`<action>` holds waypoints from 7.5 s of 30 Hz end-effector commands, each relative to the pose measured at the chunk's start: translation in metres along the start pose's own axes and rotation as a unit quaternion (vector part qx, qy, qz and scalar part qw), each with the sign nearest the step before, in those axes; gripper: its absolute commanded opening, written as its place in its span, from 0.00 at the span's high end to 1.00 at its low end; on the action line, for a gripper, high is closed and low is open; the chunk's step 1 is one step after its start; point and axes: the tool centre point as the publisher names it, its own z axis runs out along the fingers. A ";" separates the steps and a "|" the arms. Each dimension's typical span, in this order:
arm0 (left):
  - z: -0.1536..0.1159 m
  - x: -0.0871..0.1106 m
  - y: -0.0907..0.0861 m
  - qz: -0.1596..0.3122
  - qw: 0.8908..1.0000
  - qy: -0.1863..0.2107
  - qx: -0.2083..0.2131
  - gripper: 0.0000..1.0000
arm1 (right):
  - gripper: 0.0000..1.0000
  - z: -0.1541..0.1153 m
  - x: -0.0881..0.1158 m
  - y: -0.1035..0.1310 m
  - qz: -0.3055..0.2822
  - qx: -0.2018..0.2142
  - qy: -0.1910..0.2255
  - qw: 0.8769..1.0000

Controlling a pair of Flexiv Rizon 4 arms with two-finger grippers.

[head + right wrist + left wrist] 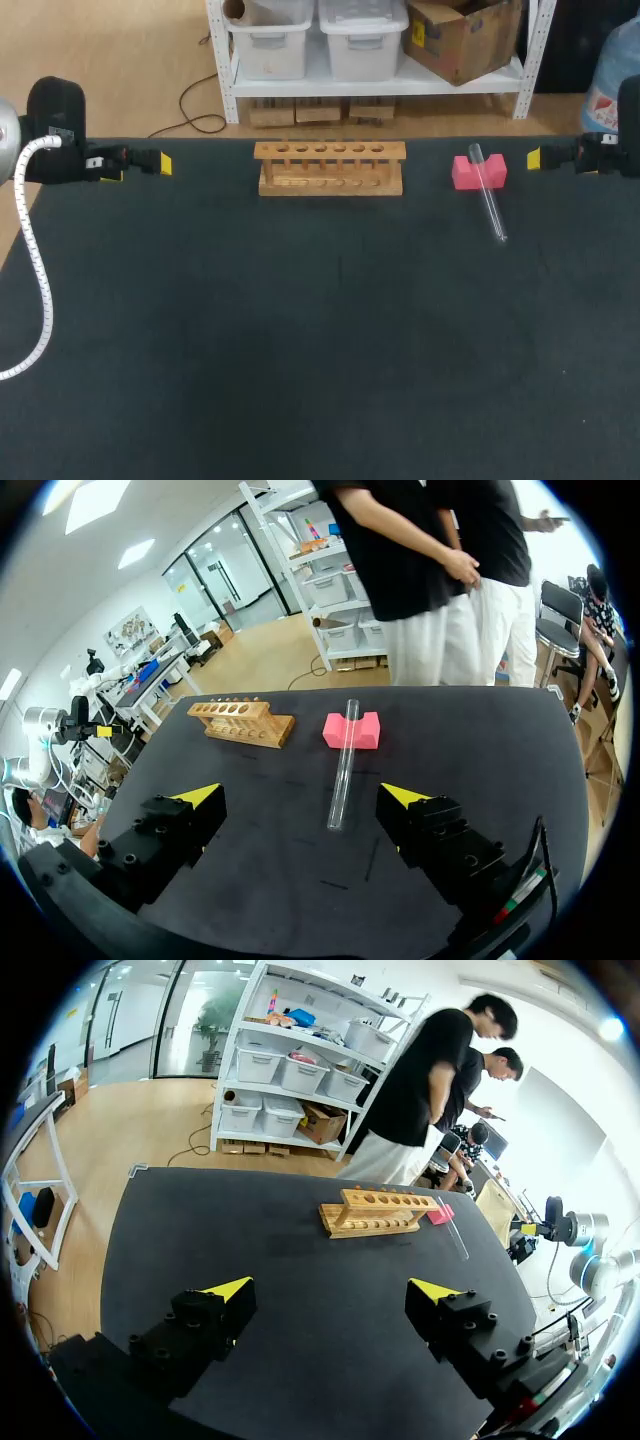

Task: Grasp the test tube, adjust it, and insert it.

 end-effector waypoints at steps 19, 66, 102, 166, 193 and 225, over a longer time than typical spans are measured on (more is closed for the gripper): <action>0.000 -0.001 -0.001 -0.001 1.000 0.003 -0.004 0.00 | 0.00 -0.001 0.000 0.002 0.000 0.006 0.000 1.000; 0.078 -0.056 0.016 0.342 0.880 -0.070 0.324 0.00 | 0.00 -0.001 0.000 0.002 0.000 0.006 0.000 1.000; 0.111 -0.058 0.000 0.363 0.869 -0.074 0.329 0.00 | 0.00 -0.001 0.000 0.002 0.000 0.006 0.000 1.000; 0.111 -0.058 0.000 0.363 0.869 -0.074 0.329 0.00 | 0.00 0.112 -0.003 -0.034 -0.138 0.349 -0.002 0.927; 0.111 -0.058 0.000 0.363 0.869 -0.074 0.329 0.00 | 0.00 0.130 -0.004 -0.029 -0.123 0.318 -0.050 0.939; 0.111 -0.058 0.000 0.363 0.869 -0.074 0.329 0.00 | 0.00 0.150 0.012 -0.045 -0.075 0.220 -0.019 0.972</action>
